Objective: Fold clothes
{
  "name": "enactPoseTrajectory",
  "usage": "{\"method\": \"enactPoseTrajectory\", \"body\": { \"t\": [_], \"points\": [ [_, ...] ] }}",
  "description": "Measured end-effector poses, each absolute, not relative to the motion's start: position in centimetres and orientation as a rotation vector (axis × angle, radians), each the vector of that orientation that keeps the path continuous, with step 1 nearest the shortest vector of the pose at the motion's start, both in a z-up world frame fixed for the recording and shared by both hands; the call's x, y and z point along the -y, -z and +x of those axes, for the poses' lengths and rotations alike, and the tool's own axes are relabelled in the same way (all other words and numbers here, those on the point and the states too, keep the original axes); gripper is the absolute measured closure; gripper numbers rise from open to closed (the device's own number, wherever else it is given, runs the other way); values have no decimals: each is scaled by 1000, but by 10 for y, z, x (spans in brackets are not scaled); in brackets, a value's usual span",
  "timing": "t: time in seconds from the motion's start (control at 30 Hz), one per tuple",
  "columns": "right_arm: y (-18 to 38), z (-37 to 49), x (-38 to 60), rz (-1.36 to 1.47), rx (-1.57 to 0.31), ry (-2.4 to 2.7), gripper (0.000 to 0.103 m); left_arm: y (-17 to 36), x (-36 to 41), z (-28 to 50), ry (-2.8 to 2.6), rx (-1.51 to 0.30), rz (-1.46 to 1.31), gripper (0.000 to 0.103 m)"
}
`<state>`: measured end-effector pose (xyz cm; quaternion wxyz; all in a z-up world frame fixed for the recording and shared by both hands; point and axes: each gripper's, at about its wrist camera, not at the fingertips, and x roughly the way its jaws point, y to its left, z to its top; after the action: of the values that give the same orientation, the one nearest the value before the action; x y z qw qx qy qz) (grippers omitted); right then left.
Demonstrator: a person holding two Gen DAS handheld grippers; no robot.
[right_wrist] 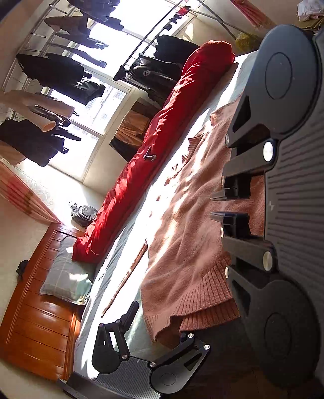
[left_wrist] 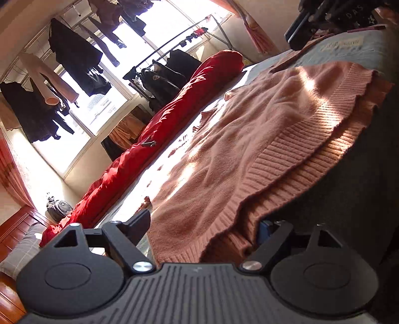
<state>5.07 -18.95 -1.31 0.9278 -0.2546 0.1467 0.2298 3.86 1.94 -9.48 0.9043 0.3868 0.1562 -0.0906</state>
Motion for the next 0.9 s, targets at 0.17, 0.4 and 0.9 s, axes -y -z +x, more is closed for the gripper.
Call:
{"method": "enactPoseTrajectory", "body": {
  "t": [0.17, 0.4, 0.9],
  "points": [
    [24, 61, 198, -507, -370, -472, 91, 83, -36, 21, 78, -276, 815, 18],
    [53, 49, 203, -520, -475, -487, 79, 86, -40, 2, 253, -282, 817, 18],
    [105, 17, 205, -837, -567, -493, 39, 113, -24, 25, 349, -260, 1059, 18]
  ]
}}
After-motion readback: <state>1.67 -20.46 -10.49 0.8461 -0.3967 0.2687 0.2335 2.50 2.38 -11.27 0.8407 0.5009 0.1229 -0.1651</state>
